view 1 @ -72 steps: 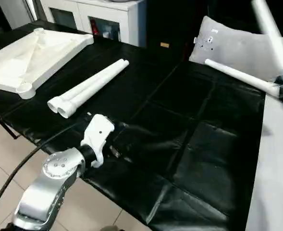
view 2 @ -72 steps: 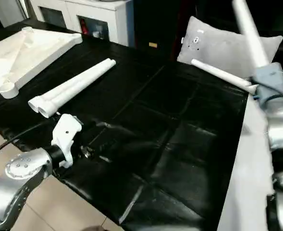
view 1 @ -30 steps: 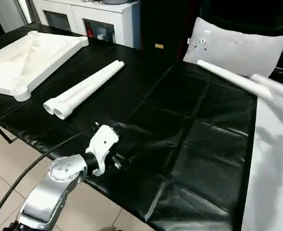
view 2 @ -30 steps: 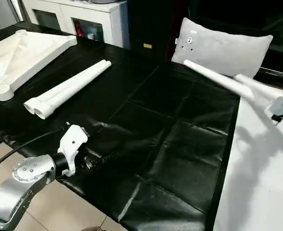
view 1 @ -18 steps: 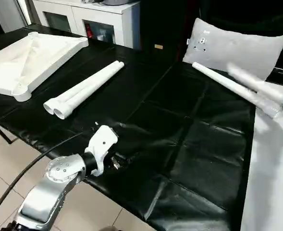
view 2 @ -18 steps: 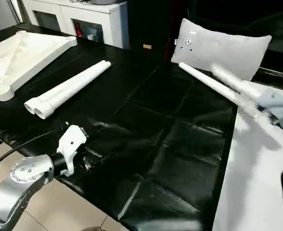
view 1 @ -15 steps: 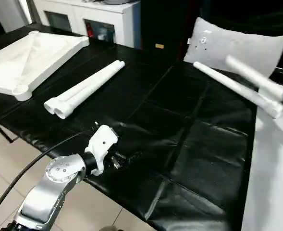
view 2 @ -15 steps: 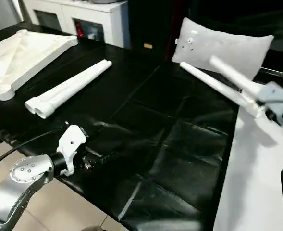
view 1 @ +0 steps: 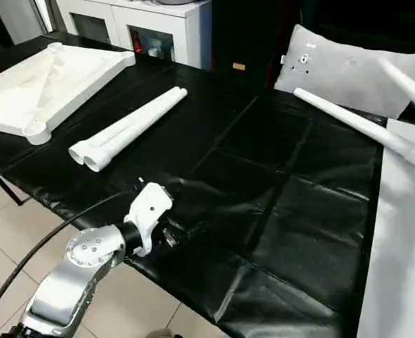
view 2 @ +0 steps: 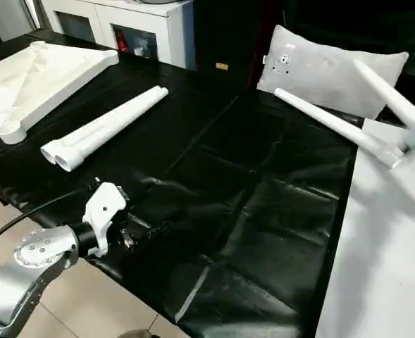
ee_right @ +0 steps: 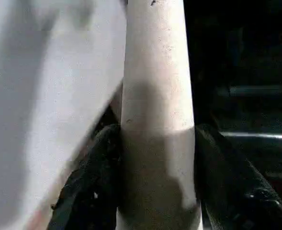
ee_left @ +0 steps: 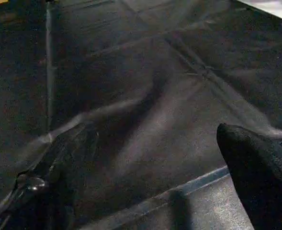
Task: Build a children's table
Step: Move to table
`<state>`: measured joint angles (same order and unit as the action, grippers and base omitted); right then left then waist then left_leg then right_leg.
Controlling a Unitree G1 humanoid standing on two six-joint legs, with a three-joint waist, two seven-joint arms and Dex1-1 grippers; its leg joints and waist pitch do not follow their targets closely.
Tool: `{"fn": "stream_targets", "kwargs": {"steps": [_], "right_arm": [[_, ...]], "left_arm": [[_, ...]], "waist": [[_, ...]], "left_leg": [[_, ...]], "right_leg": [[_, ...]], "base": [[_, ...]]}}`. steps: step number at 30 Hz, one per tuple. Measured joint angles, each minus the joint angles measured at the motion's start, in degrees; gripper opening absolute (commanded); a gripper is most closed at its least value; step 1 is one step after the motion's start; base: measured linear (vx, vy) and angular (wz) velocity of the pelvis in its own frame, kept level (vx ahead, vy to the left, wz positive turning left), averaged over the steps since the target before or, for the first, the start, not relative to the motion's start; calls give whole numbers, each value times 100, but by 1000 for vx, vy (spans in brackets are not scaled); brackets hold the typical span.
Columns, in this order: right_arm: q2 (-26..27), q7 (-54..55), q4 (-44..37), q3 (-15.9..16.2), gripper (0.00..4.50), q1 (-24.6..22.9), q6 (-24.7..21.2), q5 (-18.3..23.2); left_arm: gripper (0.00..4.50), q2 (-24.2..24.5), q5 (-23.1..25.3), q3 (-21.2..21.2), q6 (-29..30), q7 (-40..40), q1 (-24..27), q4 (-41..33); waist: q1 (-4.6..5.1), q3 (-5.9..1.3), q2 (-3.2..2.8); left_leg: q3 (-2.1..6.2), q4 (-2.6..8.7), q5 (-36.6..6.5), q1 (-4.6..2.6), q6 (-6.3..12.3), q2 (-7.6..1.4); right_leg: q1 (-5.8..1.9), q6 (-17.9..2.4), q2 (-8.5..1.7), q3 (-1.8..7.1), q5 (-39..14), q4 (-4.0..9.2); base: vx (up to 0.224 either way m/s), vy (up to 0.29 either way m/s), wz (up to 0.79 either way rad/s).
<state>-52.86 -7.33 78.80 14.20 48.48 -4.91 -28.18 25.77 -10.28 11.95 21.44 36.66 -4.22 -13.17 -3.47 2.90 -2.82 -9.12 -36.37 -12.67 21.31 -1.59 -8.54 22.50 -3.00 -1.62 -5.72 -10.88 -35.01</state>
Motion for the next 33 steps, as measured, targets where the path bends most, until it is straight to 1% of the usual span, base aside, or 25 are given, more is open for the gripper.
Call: {"fn": "stream_targets", "kwargs": {"steps": [4,7,13,16,18,20,22,23,26,29,33], "right_arm": [[-20,-46,52,140,189,-180,-38,-157],[-17,-103,45,140,189,-314,-19,-153],[225,-385,27,-103,189,-371,36,146],[511,-614,-12,-260,189,-355,73,349],[743,-809,-82,-264,189,-349,135,410],[928,-1054,-170,-258,189,-347,202,462],[1045,-1518,-286,-229,189,-340,343,501],[1073,-1806,-391,-163,189,-314,443,499],[1129,-2365,-612,-12,189,-305,669,485],[1187,-2671,-680,-4,189,-279,761,496],[1306,-2749,-738,-48,189,-248,739,591]], "left_arm": [[440,0,1,-1,-18,-2,1,5],[440,-1,1,-3,-76,-9,17,62],[440,0,4,-30,-161,-17,122,127],[440,23,13,-34,-215,-15,125,186],[440,34,30,-34,-251,-12,125,219],[440,35,46,-35,-285,-8,126,221],[440,46,50,-38,-322,-6,138,222],[440,51,51,-38,-331,-5,139,222],[440,53,52,-38,-373,-5,140,222],[440,53,54,-39,-384,-9,141,222],[440,49,66,-40,-378,-64,141,219]], "waist": [[68,8,12],[78,10,18],[92,11,28],[104,8,30],[116,8,30],[102,8,29],[81,7,31],[69,6,35],[17,-1,70],[-17,-7,98],[-22,-5,110]], "left_leg": [[-8,0,0,9,0,-3],[-9,0,0,7,0,-6],[-20,-1,1,7,1,-10],[-26,-3,0,2,0,-15],[-35,-3,0,1,0,-21],[-37,-4,0,2,0,-22],[-40,-4,1,2,1,-26],[-41,-4,2,1,2,-29],[-44,-4,1,-4,1,-34],[-49,-8,0,-24,0,-35],[-53,-10,0,-27,0,-35]], "right_leg": [[2,0,0,1,0,-3],[-1,0,1,0,0,-5],[-1,0,0,2,1,-8],[-8,0,-1,2,0,-7],[-7,-3,-1,2,2,-7],[-6,-7,-2,2,4,-9],[-5,-8,-1,2,5,-11],[-6,-9,-1,1,5,-11],[-8,-9,0,0,5,-10],[-9,-10,-2,0,6,-9],[-13,-12,-5,1,7,-9]], "base": [[0,0,0],[0,0,0],[0,0,0],[0,0,0],[0,0,0],[0,0,0],[0,0,0],[0,0,0],[0,0,0],[0,0,0],[0,0,0]]}}
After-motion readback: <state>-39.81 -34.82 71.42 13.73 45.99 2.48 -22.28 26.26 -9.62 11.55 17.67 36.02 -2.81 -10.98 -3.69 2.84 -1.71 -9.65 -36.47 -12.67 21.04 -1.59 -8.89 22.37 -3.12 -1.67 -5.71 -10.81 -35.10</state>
